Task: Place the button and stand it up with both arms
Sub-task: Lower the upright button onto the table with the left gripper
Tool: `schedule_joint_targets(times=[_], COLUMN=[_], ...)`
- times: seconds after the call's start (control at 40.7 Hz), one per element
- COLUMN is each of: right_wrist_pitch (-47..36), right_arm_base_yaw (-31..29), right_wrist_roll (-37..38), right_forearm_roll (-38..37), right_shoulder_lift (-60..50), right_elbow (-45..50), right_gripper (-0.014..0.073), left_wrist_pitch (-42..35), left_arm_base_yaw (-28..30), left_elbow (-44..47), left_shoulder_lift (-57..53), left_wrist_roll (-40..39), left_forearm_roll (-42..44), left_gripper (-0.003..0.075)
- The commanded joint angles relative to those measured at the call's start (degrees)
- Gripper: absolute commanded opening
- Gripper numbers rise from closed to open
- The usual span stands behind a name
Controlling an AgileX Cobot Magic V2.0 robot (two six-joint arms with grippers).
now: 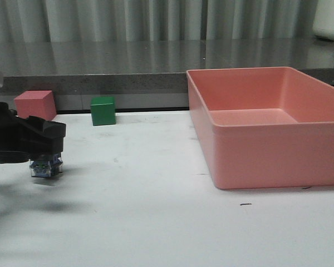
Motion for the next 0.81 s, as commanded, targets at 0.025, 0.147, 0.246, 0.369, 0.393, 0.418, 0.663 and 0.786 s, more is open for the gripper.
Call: schedule_joint_targets(times=[0.025, 0.147, 0.246, 0.369, 0.393, 0.418, 0.663, 0.786], right_wrist_pitch=[-3.2, -3.2, -3.2, -3.2, -3.2, -3.2, -3.2, -3.2], right_arm_base_yaw=[-0.4, -0.4, -0.4, -0.4, -0.4, -0.4, -0.4, -0.4], right_wrist_roll=[-0.5, -0.5, -0.5, -0.5, -0.5, -0.5, -0.5, -0.5], right_forearm_roll=[0.3, 0.3, 0.3, 0.3, 0.3, 0.3, 0.3, 0.3], right_shoulder_lift=[0.1, 0.1, 0.1, 0.1, 0.1, 0.1, 0.1, 0.1], right_elbow=[-1.4, -1.4, -1.4, -1.4, -1.4, -1.4, -1.4, -1.4], right_gripper=[0.0541, 0.0541, 0.0541, 0.0541, 0.0541, 0.0541, 0.0541, 0.0541], left_wrist_pitch=[-13.3, -13.3, -13.3, -13.3, -13.3, -13.3, -13.3, -13.3], left_arm_base_yaw=[0.1, 0.1, 0.1, 0.1, 0.1, 0.1, 0.1, 0.1], left_elbow=[-1.3, -2.0, -3.3, -5.3, -5.6, -6.0, -6.5, -6.4], left_shoulder_lift=[-2.1, -1.5, -0.8, 0.9, 1.2, 1.5, 2.1, 2.1], left_wrist_roll=[0.0, 0.0, 0.0, 0.0, 0.0, 0.0, 0.0, 0.0], left_forearm_roll=[-0.4, -0.6, -0.6, -0.6, -0.6, -0.6, -0.4, 0.7], left_gripper=[0.0262, 0.0262, 0.0262, 0.0262, 0.0262, 0.0262, 0.0263, 0.0265])
